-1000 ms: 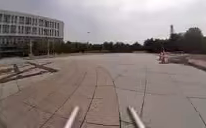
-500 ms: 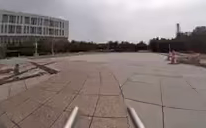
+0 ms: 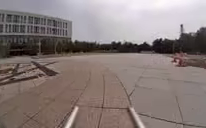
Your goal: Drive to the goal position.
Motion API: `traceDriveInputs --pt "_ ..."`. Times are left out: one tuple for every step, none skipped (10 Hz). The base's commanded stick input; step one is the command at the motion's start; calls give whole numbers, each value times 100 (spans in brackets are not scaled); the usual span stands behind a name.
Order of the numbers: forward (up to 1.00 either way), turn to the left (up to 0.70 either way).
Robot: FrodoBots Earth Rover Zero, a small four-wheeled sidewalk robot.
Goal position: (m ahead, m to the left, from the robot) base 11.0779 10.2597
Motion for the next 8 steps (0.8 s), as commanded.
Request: traceDriveInputs --pt "69 0" --pt "69 0" --pt "69 0" --pt "69 0" --pt "69 0" --pt "69 0" --pt "69 0" --pt "69 0"
